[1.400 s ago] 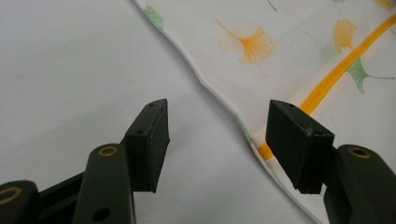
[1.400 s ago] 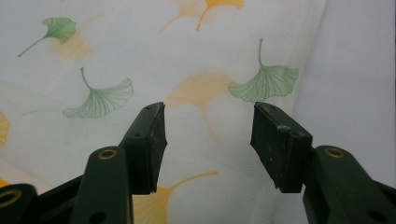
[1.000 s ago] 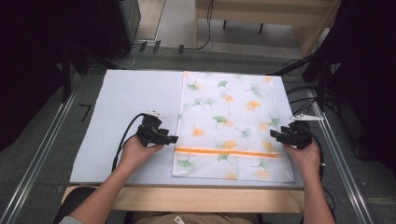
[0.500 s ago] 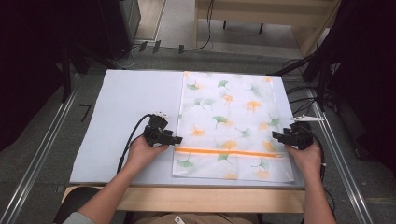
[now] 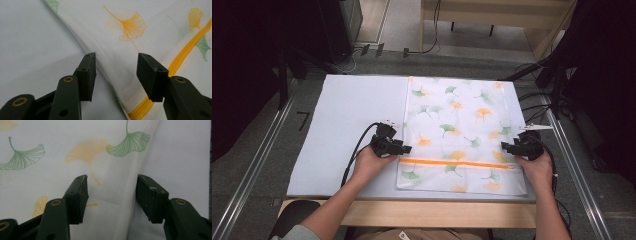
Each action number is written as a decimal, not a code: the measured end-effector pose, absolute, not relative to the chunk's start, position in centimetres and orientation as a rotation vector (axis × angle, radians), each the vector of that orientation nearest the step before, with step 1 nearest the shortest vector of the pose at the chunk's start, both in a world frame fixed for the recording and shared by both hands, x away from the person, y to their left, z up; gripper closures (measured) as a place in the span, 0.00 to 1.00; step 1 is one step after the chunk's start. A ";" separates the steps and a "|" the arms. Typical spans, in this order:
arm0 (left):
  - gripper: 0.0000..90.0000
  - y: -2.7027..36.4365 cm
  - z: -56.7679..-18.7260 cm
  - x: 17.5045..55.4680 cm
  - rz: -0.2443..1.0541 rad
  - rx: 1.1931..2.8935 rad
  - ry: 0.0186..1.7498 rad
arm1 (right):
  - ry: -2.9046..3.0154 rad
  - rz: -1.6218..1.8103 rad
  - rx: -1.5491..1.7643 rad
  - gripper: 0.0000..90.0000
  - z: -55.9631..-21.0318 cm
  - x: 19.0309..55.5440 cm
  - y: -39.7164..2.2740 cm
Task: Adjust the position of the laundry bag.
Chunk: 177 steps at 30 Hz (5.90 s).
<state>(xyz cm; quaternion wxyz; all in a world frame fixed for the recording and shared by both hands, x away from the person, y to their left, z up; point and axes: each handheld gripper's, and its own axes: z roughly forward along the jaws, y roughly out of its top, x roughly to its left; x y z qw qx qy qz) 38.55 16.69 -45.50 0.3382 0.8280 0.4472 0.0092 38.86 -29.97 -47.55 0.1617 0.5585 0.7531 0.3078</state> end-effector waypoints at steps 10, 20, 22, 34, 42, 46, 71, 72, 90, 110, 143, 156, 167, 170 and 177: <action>0.74 16.5 -45.6 38.4 0.030 2.185 1.131 | 2.150 0.861 1.572 0.70 -47.5 39.0 -29.3; 0.99 16.8 -45.9 38.9 -0.033 2.183 1.131 | 2.116 0.848 1.619 0.99 -47.4 39.3 -29.5; 1.00 16.6 -45.8 39.0 -0.037 2.200 1.121 | 2.116 0.844 1.622 1.00 -47.3 39.4 -29.5; 1.00 17.3 -45.1 39.3 -0.070 2.186 1.126 | 2.144 0.895 1.665 1.00 -46.8 39.4 -29.4; 1.00 17.9 -44.6 39.4 -0.075 2.177 1.129 | 2.157 0.902 1.643 1.00 -46.6 39.3 -29.0; 1.00 18.2 -44.2 39.4 -0.068 2.183 1.124 | 2.165 0.916 1.637 1.00 -46.4 39.3 -28.9; 1.00 21.3 -43.0 39.1 -0.092 2.158 1.159 | 2.245 0.965 1.575 1.00 -45.5 39.4 -26.5; 1.00 21.5 -43.0 39.1 -0.089 2.153 1.164 | 2.246 0.961 1.574 1.00 -45.5 39.5 -26.4; 1.00 23.8 -42.7 38.6 -0.079 2.146 1.206 | 2.280 0.953 1.533 1.00 -45.0 39.7 -24.6; 1.00 28.3 -42.1 37.5 -0.066 2.078 1.286 | 2.397 0.998 1.429 1.00 -44.7 40.5 -20.9; 0.73 32.6 -41.9 35.9 -0.023 2.018 1.377 | 2.444 1.017 1.354 0.82 -44.9 41.2 -18.1; 0.52 30.9 -41.2 35.5 0.026 2.033 1.292 | 2.415 1.071 1.314 0.67 -43.5 39.9 -18.5; 0.49 28.8 -40.7 35.2 0.006 2.059 1.254 | 2.392 1.113 1.272 0.62 -42.5 37.5 -18.9; 0.49 28.3 -40.5 35.1 0.015 2.064 1.231 | 2.396 1.121 1.268 0.61 -42.4 36.9 -18.8; 0.47 26.9 -40.3 35.0 0.028 2.079 1.159 | 2.404 1.111 1.260 0.60 -42.2 35.2 -19.2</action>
